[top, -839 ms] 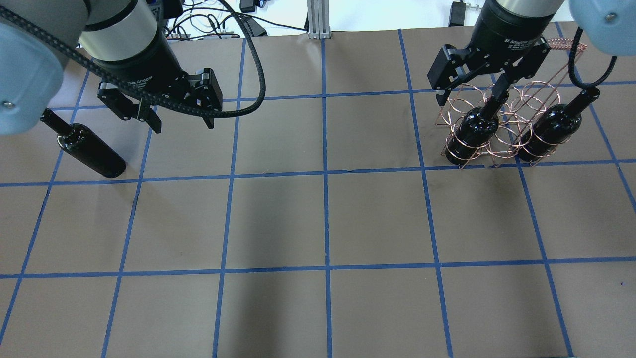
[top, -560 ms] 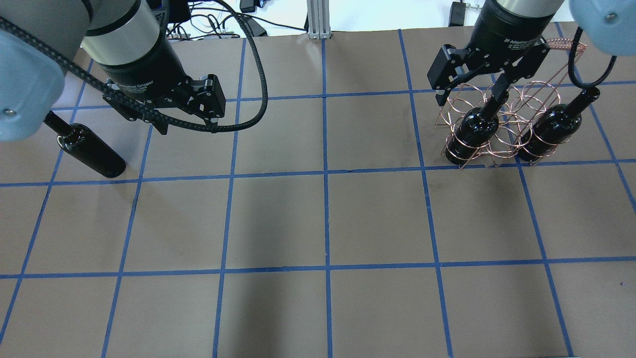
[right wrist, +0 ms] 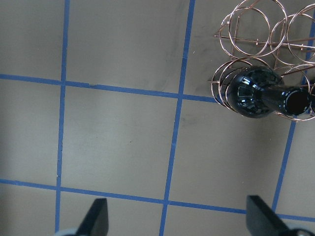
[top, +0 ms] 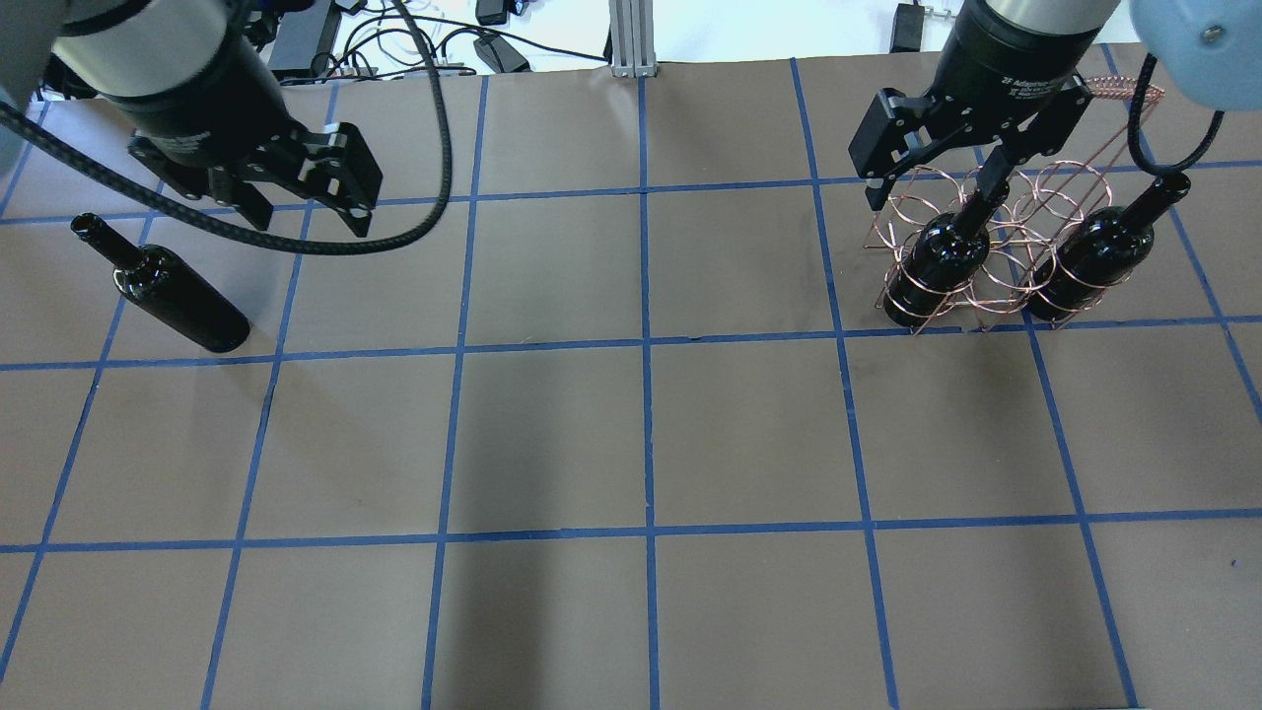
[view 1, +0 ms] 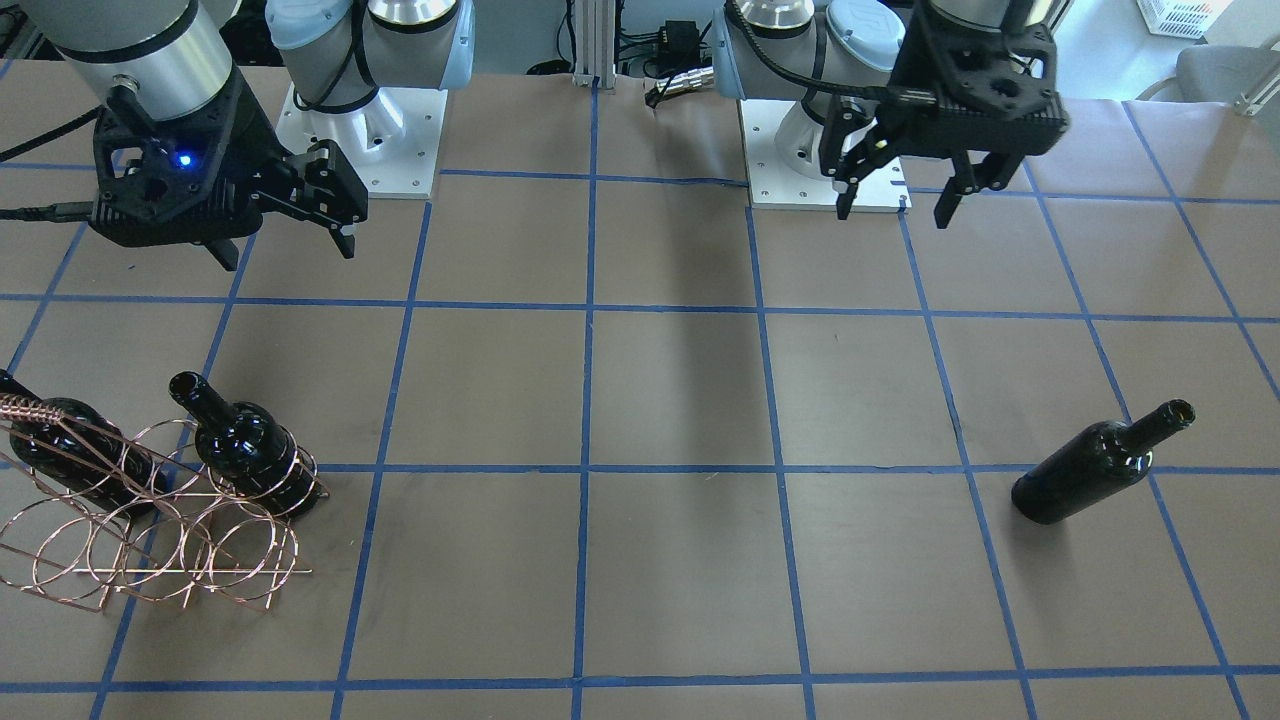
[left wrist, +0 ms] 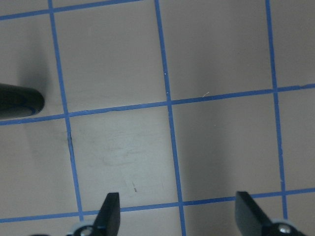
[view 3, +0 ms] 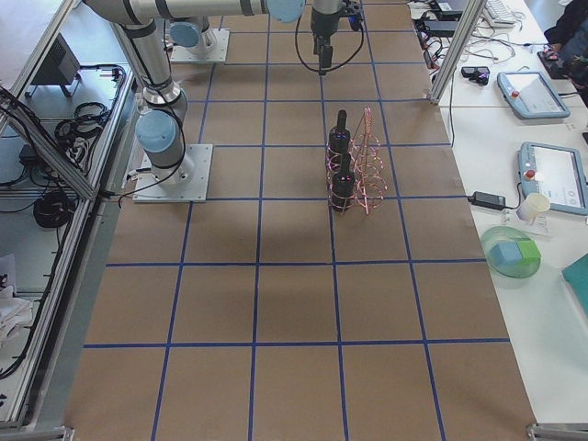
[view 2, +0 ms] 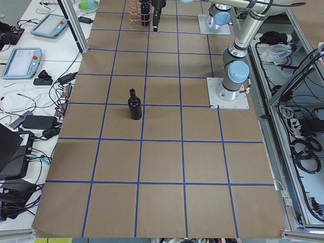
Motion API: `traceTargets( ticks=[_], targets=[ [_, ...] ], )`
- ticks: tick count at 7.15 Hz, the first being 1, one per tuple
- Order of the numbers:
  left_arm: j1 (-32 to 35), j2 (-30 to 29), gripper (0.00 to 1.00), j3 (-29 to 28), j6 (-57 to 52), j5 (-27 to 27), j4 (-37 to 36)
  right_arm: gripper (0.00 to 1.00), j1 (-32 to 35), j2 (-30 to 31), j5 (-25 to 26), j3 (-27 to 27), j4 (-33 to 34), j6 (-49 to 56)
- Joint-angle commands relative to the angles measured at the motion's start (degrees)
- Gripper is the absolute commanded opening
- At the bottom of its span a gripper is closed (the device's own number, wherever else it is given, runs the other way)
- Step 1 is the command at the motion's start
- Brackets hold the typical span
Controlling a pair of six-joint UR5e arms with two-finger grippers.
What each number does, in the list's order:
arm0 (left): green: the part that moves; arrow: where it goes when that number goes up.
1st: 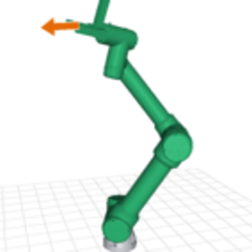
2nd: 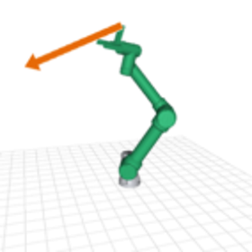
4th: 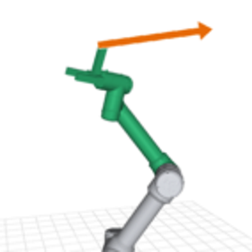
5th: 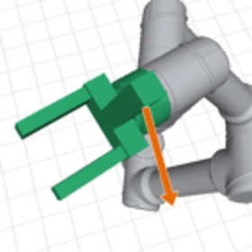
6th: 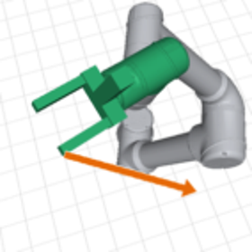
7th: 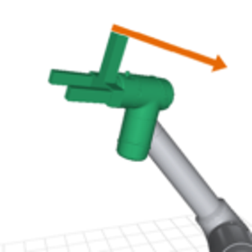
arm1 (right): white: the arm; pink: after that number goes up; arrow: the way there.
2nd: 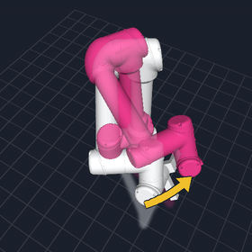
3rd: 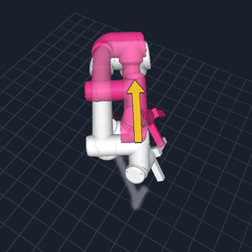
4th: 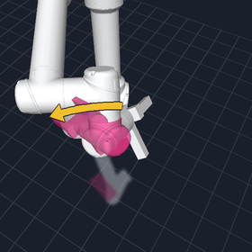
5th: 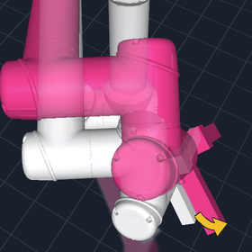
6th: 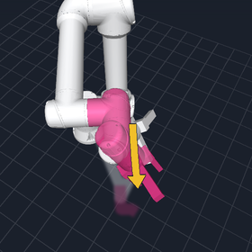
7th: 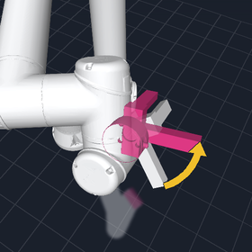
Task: Place wine into wine basket
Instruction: 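Move the left gripper down over the neck of the lying dark bottle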
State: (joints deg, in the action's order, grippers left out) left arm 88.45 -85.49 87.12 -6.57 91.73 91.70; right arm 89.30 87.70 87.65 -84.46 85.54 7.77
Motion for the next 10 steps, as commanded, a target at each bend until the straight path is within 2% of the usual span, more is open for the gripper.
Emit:
traceTargets(
  ticks=[1,3,4,6,7,8,9,10],
  targets=[
    [-2.4,0.5,0.85,0.4,-0.4,0.2,0.3,1.00,0.0,-0.1,0.2,0.0,0.1,0.0],
    [-3.6,0.9,0.85,0.7,-3.9,0.4,0.3,1.00,0.0,-0.1,0.3,0.0,0.1,0.1],
    [-7.3,0.7,0.85,0.6,-6.4,0.2,0.2,1.00,0.0,-0.1,0.2,0.0,0.1,0.1],
    [-23.1,-0.4,0.84,1.0,-19.4,0.1,2.6,1.00,0.0,-0.1,0.3,0.0,0.1,0.0],
    [-29.6,-2.2,0.80,1.8,-26.7,0.2,3.3,1.00,0.0,-0.1,0.3,0.0,0.1,0.2],
    [-32.0,-3.9,0.79,2.0,-29.6,0.2,1.9,1.00,0.0,-0.1,0.1,0.0,0.1,0.0],
    [-34.2,-6.8,0.79,2.7,-35.1,0.2,-5.8,1.00,0.0,-0.1,0.3,0.0,0.1,0.3],
    [-34.5,-9.6,0.79,2.9,-35.2,-0.2,-7.9,1.00,0.0,-0.1,0.2,0.0,0.1,0.0]
  ],
)
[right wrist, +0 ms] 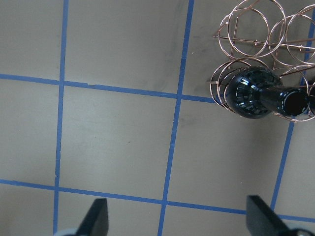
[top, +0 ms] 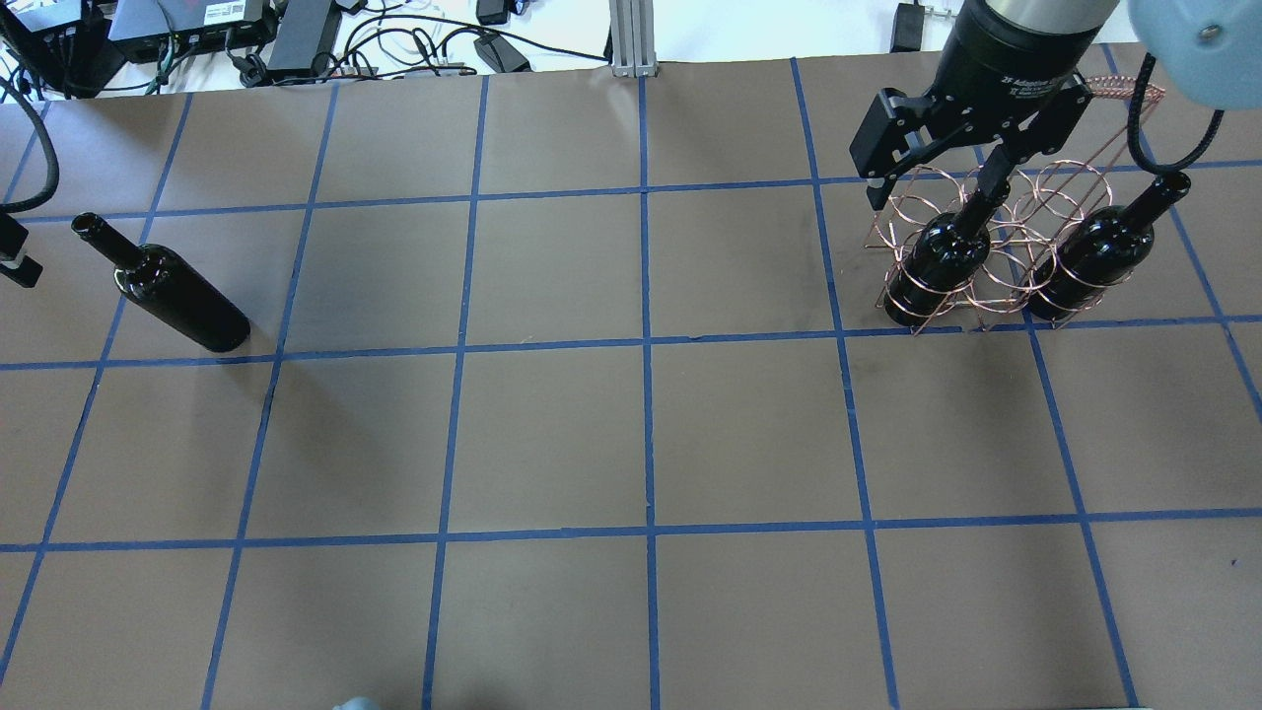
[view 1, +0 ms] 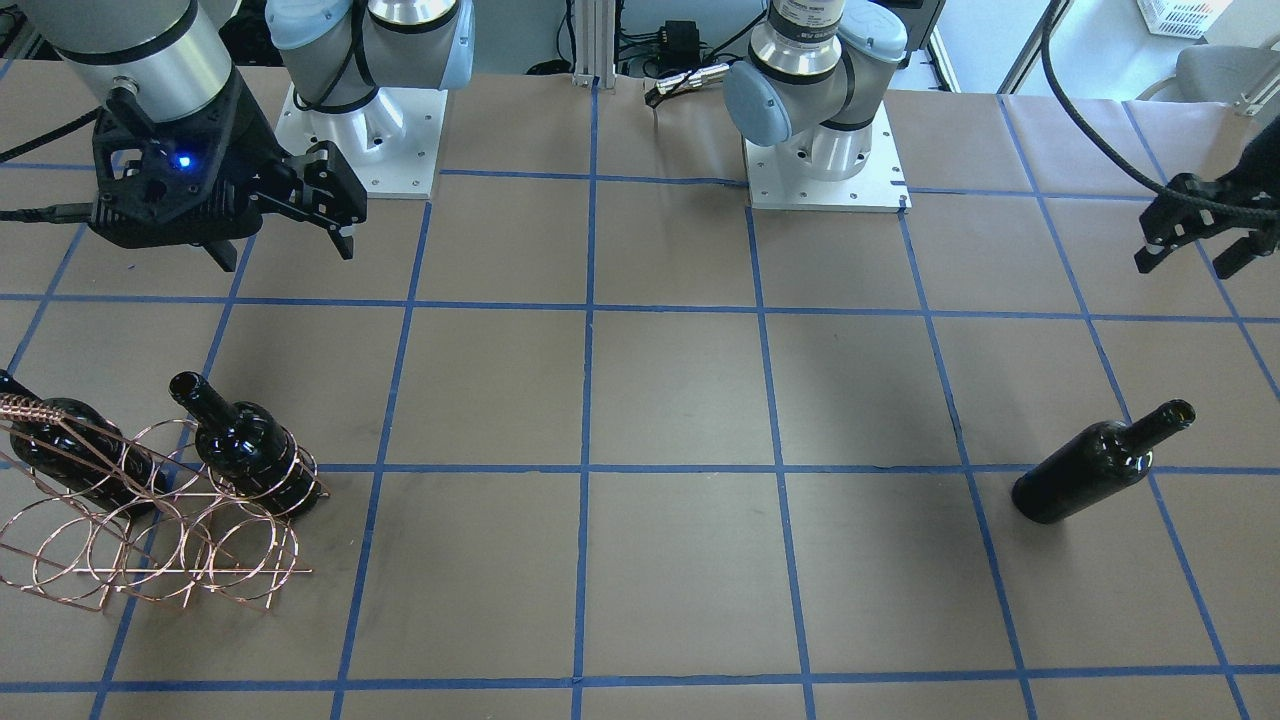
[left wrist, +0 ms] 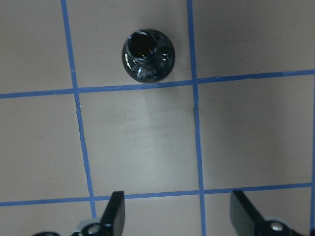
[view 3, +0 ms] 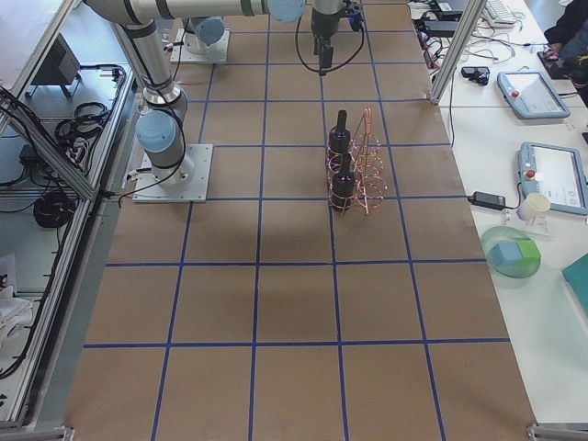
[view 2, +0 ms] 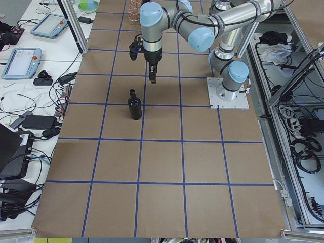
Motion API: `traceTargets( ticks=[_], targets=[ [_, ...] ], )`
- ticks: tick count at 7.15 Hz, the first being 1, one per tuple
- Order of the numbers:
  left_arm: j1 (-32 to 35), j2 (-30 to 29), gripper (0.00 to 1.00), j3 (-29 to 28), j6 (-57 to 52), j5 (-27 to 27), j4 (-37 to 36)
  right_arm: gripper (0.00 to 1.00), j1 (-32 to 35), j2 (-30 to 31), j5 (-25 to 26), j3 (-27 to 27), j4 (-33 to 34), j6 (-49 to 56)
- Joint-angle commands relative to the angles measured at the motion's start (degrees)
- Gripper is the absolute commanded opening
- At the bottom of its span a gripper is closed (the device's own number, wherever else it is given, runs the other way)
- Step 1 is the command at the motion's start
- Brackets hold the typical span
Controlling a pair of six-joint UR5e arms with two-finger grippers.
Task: Place wine into wine basket
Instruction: 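Close the left gripper on the bottle neck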
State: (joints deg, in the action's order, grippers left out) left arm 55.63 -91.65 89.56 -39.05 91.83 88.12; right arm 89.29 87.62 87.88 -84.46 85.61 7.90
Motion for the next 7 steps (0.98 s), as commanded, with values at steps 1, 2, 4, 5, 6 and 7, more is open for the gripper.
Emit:
traceTargets(
  ticks=[1,2,4,5,6,7],
  targets=[
    [-1.6,-5.1,0.79,0.4,-2.6,-2.1,-5.1,1.00,0.0,0.0,0.0,0.0,0.0,0.1],
    [-1.2,-6.2,0.79,0.3,-2.2,-4.2,-6.2,1.00,0.0,0.0,0.1,0.0,0.0,0.1],
    [2.4,-7.6,0.79,0.3,1.5,-4.0,-7.1,1.00,0.0,0.0,0.2,0.0,0.0,0.2],
    [2.6,-8.4,0.78,0.3,1.4,-4.0,-7.9,1.00,0.0,0.0,-0.1,0.0,0.0,-0.1],
    [2.6,-9.4,0.77,0.4,1.2,-3.7,-10.5,1.00,0.0,0.0,-0.1,0.0,0.0,-0.1],
    [2.6,-10.2,0.76,0.3,0.9,-3.4,-11.7,1.00,0.0,0.0,-0.1,0.0,0.0,-0.1]
  ],
)
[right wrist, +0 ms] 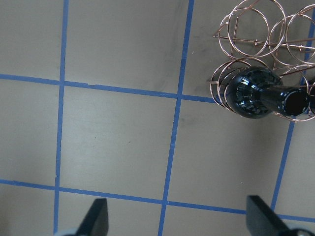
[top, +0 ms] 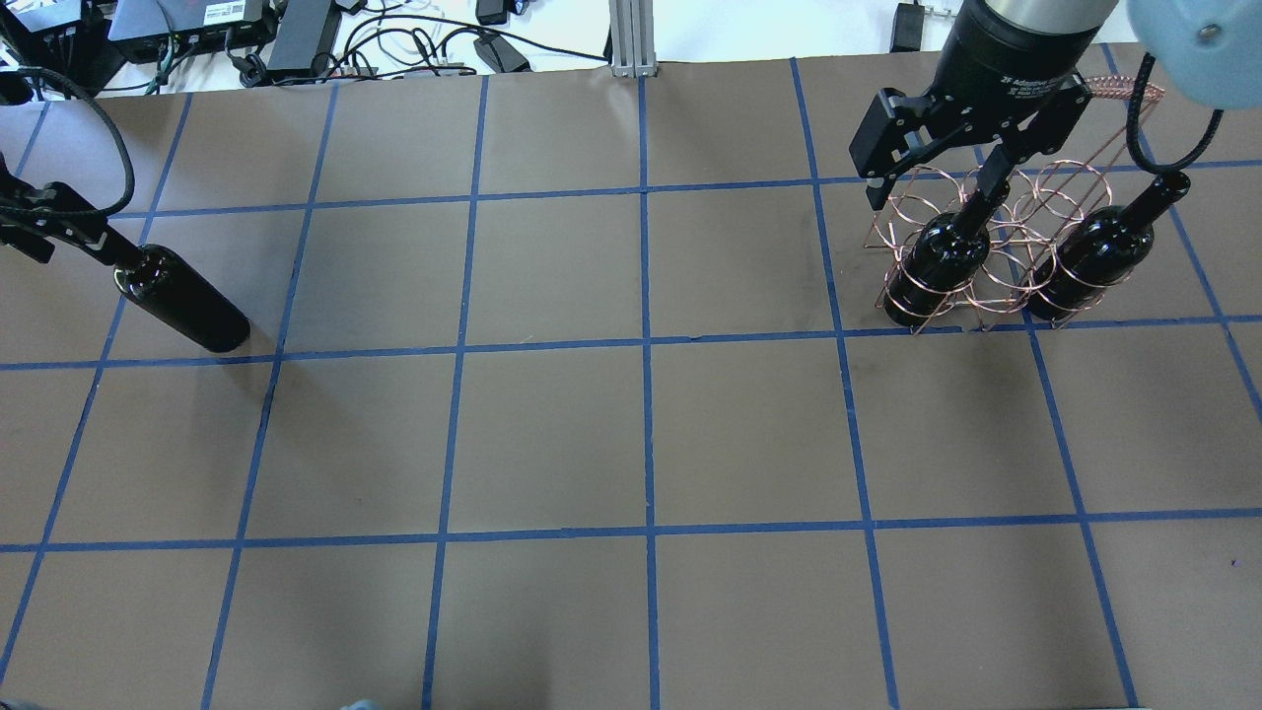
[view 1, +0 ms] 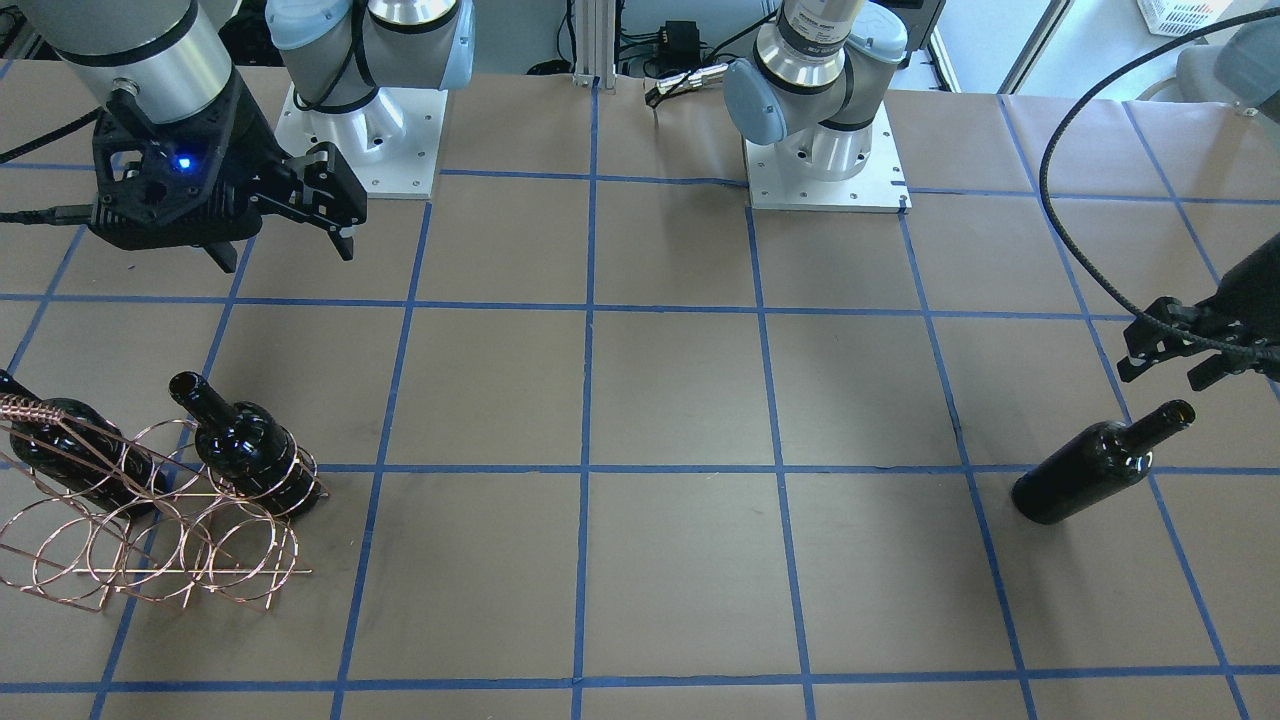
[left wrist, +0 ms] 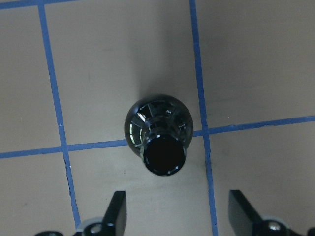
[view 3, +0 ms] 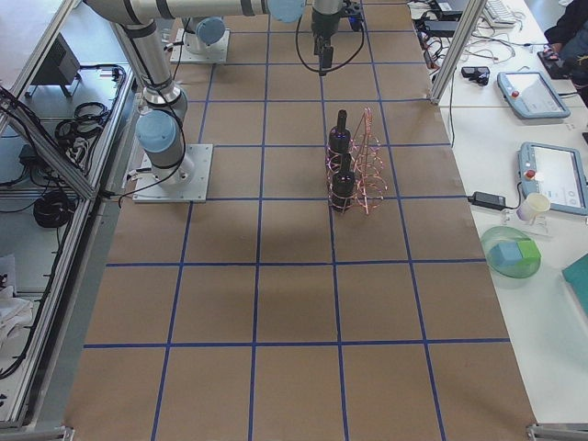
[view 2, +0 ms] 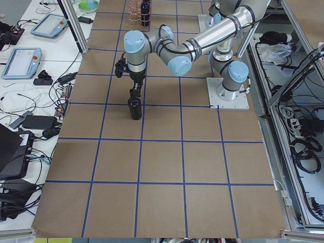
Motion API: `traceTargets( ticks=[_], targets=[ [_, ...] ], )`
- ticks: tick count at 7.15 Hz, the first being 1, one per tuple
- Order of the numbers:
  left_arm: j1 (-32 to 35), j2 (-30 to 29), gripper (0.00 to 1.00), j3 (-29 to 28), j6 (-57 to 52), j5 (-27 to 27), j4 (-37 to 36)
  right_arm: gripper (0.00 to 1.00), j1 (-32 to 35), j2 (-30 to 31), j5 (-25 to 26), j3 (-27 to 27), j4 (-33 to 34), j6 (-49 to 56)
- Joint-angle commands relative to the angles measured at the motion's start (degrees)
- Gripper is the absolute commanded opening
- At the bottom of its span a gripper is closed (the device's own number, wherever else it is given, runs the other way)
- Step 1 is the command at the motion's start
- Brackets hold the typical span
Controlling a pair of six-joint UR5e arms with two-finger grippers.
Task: Place wine into wine basket
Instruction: 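Close the left gripper on the bottle neck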
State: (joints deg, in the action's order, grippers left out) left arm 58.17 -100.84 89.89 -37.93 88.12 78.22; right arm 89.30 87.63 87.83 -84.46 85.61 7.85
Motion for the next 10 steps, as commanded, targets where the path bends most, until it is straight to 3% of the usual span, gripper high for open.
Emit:
traceTargets(
  ticks=[1,3,5,10],
  targets=[
    [0.0,-1.6,0.71,-0.2,-0.5,0.5,-3.5,1.00,0.0,0.0,0.1,0.0,0.0,0.4],
    [0.1,-2.2,0.70,-0.1,0.3,-0.1,-3.1,1.00,0.0,0.0,0.1,0.0,0.0,0.6],
    [0.1,-2.3,0.53,-0.1,0.3,0.0,-3.1,1.00,0.0,0.0,0.2,0.0,0.0,0.6],
    [0.5,-2.3,0.53,-0.2,1.2,-0.3,-3.8,1.00,0.0,-0.1,0.4,0.0,-0.1,0.6]
  ],
)
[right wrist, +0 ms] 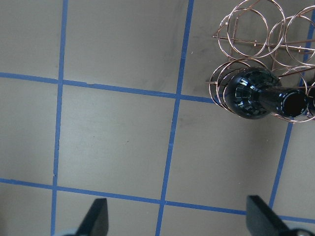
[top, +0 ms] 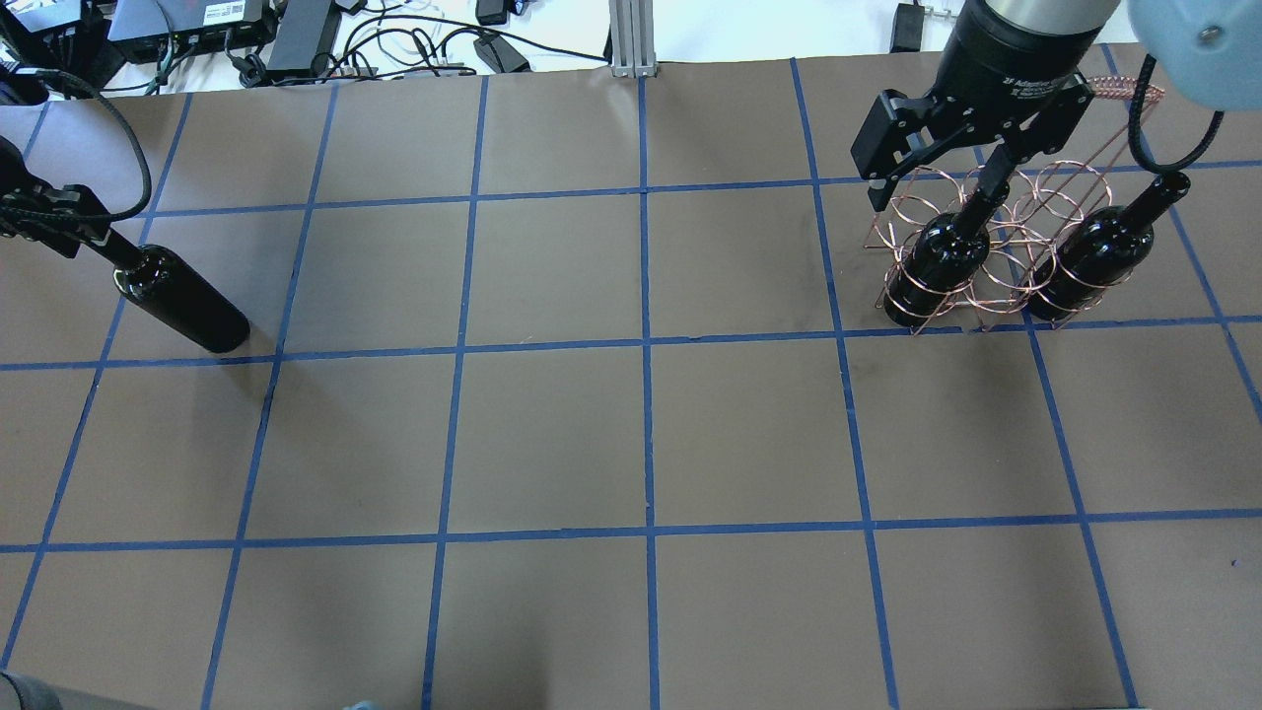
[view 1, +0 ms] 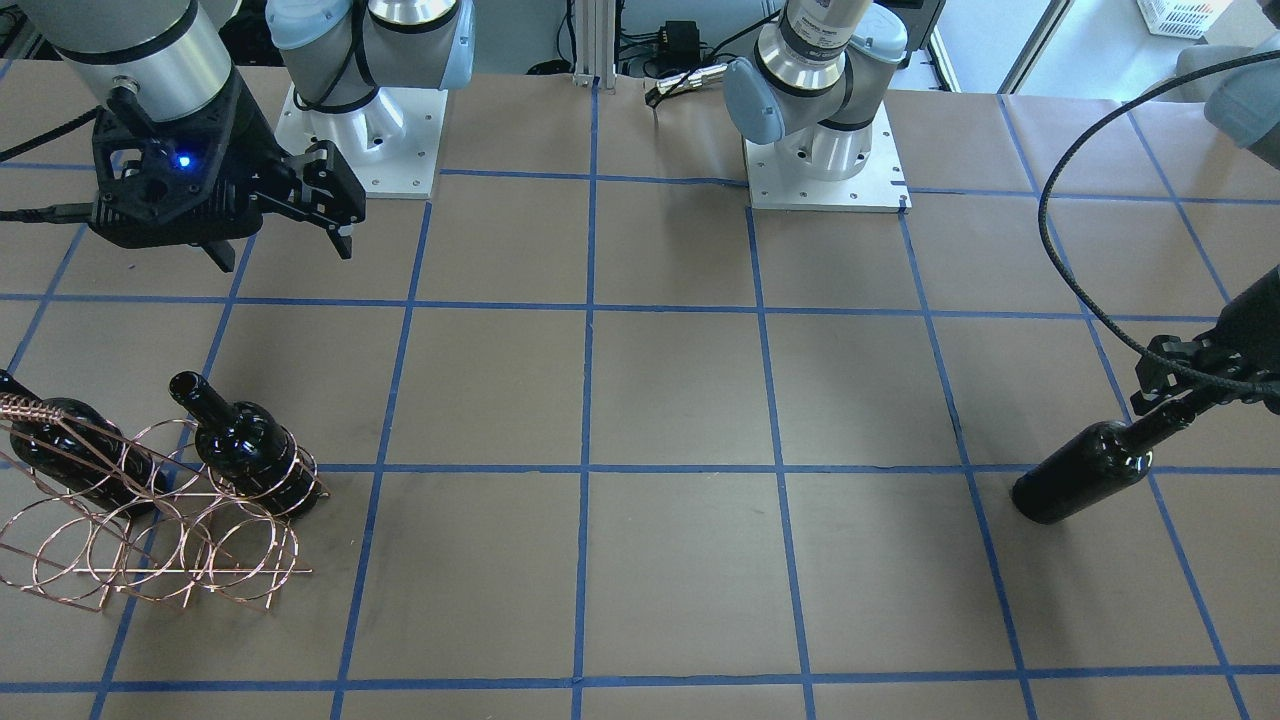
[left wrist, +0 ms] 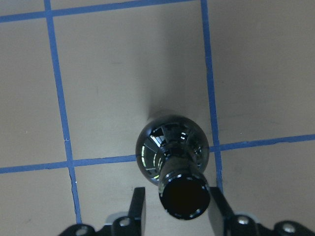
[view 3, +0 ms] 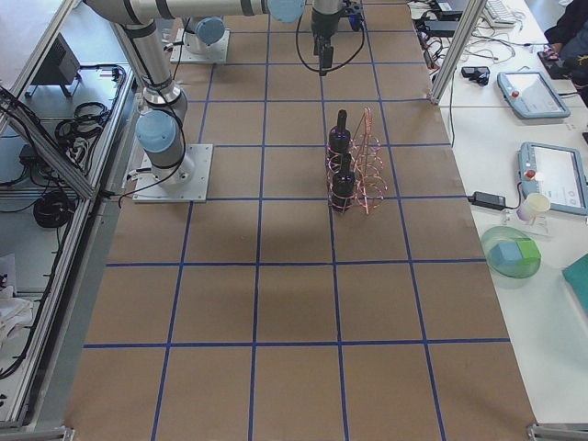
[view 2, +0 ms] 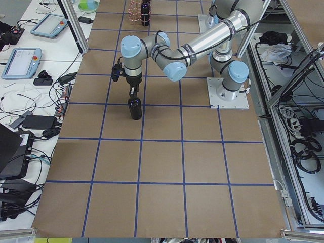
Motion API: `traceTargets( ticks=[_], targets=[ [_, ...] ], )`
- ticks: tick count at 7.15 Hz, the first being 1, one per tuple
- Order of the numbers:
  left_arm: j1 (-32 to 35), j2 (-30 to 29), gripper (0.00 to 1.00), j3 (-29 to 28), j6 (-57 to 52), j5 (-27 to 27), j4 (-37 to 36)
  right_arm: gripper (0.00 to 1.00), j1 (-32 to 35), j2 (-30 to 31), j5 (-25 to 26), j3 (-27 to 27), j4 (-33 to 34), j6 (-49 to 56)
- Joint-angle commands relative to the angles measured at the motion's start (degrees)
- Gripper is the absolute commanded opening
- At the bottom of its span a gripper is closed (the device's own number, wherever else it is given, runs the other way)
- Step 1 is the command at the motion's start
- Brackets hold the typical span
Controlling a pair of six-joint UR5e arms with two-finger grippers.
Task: Place wine into wine basket
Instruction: 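Close the left gripper on the bottle neck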
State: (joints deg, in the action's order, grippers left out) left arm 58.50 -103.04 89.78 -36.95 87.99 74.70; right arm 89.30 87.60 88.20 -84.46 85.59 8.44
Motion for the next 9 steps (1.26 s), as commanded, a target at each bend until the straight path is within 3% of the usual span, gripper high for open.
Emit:
traceTargets(
  ticks=[1,2,4,5,6,7,9],
  targets=[
    [0.8,-0.1,0.53,-0.1,0.2,-0.1,-2.6,1.00,0.0,-0.1,0.0,0.0,-0.1,0.1],
    [1.4,-0.1,0.53,-0.1,0.2,-0.1,-2.8,1.00,0.0,0.0,0.0,0.0,-0.1,-0.1],
    [1.4,-0.3,0.30,0.3,0.0,-0.1,-2.6,1.00,0.0,0.0,-0.5,-0.1,0.1,-0.5],
    [1.4,-0.2,0.30,0.3,0.1,-0.1,-2.4,1.00,0.0,-0.2,-0.8,-0.2,0.0,-1.0],
    [1.4,-0.1,0.21,0.3,0.1,0.2,-2.2,1.00,0.0,-0.4,0.2,-0.1,-0.1,-0.5],
    [1.5,1.4,0.05,-0.4,0.2,0.6,-1.5,1.00,0.0,-0.2,-0.1,-0.4,-0.6,-0.9],
    [3.6,7.8,0.00,-1.4,8.2,1.8,9.6,1.00,0.1,0.0,-1.2,-0.9,-0.2,-0.8]
  ],
)
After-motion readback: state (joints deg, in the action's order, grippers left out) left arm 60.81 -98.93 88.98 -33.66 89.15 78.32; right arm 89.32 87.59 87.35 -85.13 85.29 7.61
